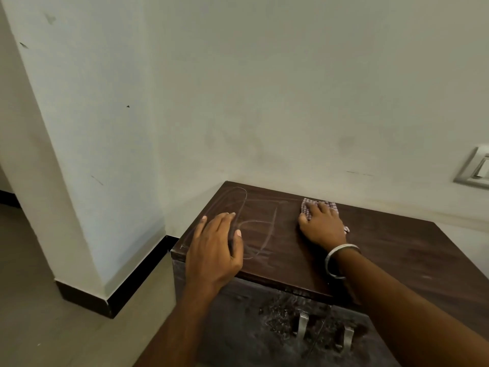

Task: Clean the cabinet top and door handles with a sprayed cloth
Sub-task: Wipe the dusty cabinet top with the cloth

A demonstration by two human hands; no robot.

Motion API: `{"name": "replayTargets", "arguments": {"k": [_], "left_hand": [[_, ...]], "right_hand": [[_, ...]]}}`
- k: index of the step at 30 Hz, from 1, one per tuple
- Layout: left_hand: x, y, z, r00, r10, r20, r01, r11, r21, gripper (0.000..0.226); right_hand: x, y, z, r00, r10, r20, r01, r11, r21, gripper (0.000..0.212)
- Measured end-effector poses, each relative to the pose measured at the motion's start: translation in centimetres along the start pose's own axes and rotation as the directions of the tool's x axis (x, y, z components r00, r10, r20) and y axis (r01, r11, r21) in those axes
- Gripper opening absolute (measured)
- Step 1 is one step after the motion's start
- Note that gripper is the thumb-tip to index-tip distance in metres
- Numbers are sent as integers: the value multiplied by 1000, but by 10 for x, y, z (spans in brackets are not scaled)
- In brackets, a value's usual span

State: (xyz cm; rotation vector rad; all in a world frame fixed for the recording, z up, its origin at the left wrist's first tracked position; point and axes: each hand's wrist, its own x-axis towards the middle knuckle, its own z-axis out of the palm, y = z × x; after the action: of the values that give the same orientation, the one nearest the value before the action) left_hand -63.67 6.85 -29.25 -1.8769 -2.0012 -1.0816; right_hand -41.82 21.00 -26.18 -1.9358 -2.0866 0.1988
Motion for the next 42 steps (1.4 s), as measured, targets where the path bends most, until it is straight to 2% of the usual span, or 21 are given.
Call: {"name": "replayTargets", "arguments": {"k": [6, 13, 18, 24, 29, 36, 42], "left_hand": [[0, 0, 1, 1000, 0, -4, 0, 1000, 8, 56], [0, 1, -1, 1000, -3, -8, 3, 1000, -2, 53], [0, 0, -1, 1000, -1, -15, 1, 1000, -23, 53], [0, 1, -1, 1000, -8, -21, 7, 1000, -25, 53], [-1, 2, -1, 1000, -7, -27, 6, 1000, -20, 52], [-1, 3, -1, 999, -2, -32, 1, 1000, -15, 50], [-1, 1, -1, 999, -7, -34, 7, 1000, -17, 51]], "right_hand": [[15, -2, -2, 996, 82, 17, -82, 997, -15, 60], [35, -67, 18, 994, -85, 63, 84, 996, 19, 59], [41, -63, 19, 987, -150, 55, 147, 988, 56, 58], [47, -3, 1, 1000, 25, 9, -25, 1000, 0, 60], [52, -14, 6, 997, 73, 11, -73, 997, -24, 60], [42, -91, 33, 986, -165, 36, 164, 986, 29, 57], [38, -79, 32, 971, -236, 25, 234, 970, 66, 55]]}}
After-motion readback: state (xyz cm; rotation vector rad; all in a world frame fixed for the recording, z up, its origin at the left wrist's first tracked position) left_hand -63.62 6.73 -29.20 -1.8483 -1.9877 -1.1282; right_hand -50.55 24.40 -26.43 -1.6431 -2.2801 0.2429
